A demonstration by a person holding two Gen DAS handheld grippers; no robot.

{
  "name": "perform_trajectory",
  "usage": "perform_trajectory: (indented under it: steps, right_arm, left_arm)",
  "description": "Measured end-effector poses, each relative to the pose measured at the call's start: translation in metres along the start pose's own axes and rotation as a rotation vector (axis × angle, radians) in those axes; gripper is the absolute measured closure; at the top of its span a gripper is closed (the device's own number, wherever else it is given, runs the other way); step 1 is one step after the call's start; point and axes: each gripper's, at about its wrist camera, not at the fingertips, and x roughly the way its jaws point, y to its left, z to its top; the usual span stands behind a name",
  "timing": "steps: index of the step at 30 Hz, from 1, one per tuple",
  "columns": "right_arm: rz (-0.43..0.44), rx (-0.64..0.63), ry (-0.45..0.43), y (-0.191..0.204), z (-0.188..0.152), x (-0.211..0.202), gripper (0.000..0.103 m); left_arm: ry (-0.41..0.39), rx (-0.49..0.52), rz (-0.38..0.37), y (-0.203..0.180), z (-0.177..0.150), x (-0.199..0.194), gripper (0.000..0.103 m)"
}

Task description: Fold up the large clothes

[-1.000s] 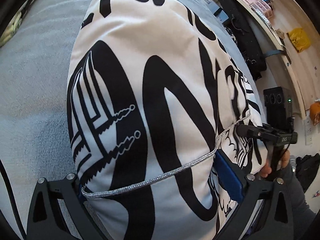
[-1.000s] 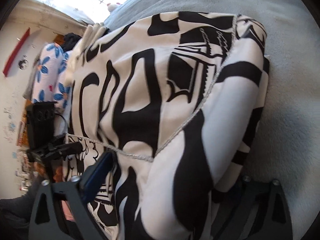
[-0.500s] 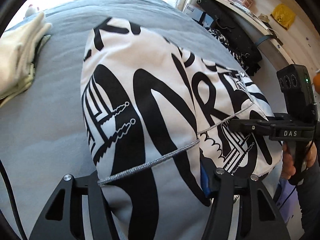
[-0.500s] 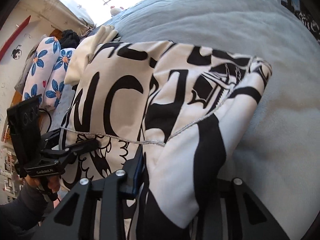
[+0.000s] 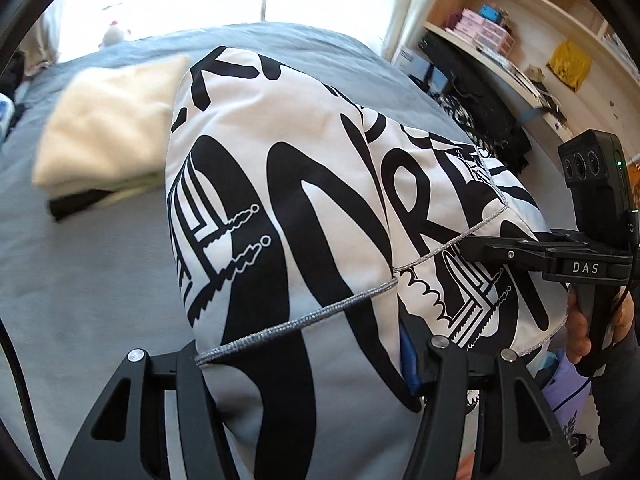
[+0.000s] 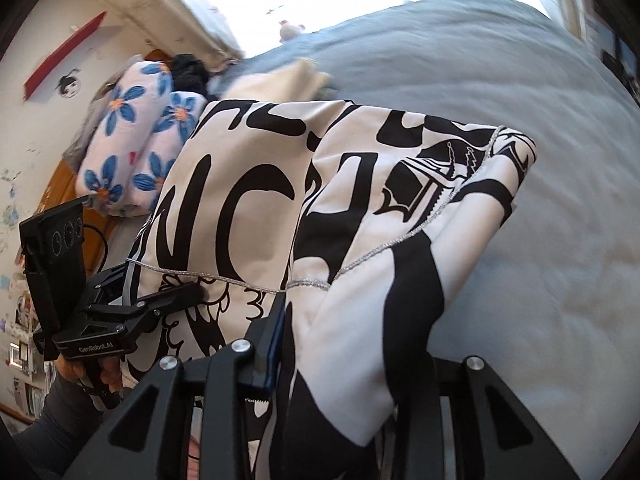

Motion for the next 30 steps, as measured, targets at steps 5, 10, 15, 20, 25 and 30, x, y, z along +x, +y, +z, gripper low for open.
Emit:
perform_trajectory:
  steps: [5, 10, 15, 20, 25, 30]
  right_arm:
    - [0.049, -0.053, -0.027, 0.057, 0.050, 0.019, 0.071]
    - [0.084, -0.072, -0.068, 0.104, 0.131, 0.056, 0.071]
    - [0.113, -0.073, -0.110, 0.129, 0.216, 0.105, 0.071]
    - [0.137, -0.044, -0.138, 0.125, 0.293, 0.173, 0.071]
    - [0.150, 0.041, -0.131, 0.092, 0.327, 0.257, 0.070]
    - [0.188, 0.124, -0.091, 0.041, 0.305, 0.323, 0.050]
  left_arm:
    - [-0.031, 0.001, 0.048, 0.037, -0.005, -0.026, 0.045]
    - [-0.061, 0.015, 0.082, 0.048, 0.008, -0.022, 0.045]
    - [-0.110, 0.028, 0.103, 0.011, 0.030, 0.018, 0.045]
    - [-0.106, 0.040, 0.106, 0.068, 0.091, 0.065, 0.045]
    - [-0.053, 0.037, 0.090, 0.136, 0.121, 0.134, 0.044]
    - [-0.052, -0.064, 0.009, 0.203, 0.088, 0.187, 0.019]
